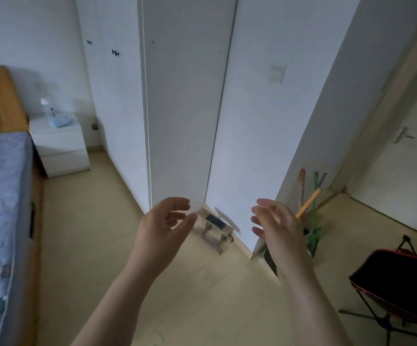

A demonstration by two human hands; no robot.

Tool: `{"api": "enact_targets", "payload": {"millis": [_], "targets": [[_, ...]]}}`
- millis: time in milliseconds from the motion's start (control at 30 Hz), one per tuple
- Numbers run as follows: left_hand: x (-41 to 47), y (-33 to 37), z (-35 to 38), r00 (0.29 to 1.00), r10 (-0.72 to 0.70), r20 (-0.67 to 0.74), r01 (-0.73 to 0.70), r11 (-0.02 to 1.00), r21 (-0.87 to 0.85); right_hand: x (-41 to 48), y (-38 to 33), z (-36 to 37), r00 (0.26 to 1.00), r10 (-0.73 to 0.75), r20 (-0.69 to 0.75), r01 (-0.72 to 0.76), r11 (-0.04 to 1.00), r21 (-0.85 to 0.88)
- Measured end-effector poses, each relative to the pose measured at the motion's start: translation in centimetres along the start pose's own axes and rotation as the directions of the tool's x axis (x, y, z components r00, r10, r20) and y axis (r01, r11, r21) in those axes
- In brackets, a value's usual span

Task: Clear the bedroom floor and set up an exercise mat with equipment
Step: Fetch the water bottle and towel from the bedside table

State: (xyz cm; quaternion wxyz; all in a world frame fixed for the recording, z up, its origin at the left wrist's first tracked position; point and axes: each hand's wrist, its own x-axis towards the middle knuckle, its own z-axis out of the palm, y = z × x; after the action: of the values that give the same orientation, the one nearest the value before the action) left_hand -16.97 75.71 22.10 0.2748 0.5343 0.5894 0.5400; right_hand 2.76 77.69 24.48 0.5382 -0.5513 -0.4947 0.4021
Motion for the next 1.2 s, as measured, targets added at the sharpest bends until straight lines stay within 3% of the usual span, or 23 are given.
{"api": "enact_targets", "payload": {"millis": [333,900,1200], "targets": [[11.6,-4.3,-2.9,0.968,-0.044,-0.249,0.073,0.991,0.109,14.1,0.6,11.6,0.957,-0.016,0.291,0.020,1.000,-0.010],[38.4,-15.6,-25.2,0.877,-0.035,-0.479,0.089,0.992,0.090,29.3,-4.9,49.6,0.823,-0.121,0.555,0.125,0.992,0.030],[54.6,-20.9,-35.9,0.842,0.014,-0.539,0.131,0.964,0.229,40.3,-6.6,68.8,0.765,-0.183,0.617,0.125,0.983,0.137]]}}
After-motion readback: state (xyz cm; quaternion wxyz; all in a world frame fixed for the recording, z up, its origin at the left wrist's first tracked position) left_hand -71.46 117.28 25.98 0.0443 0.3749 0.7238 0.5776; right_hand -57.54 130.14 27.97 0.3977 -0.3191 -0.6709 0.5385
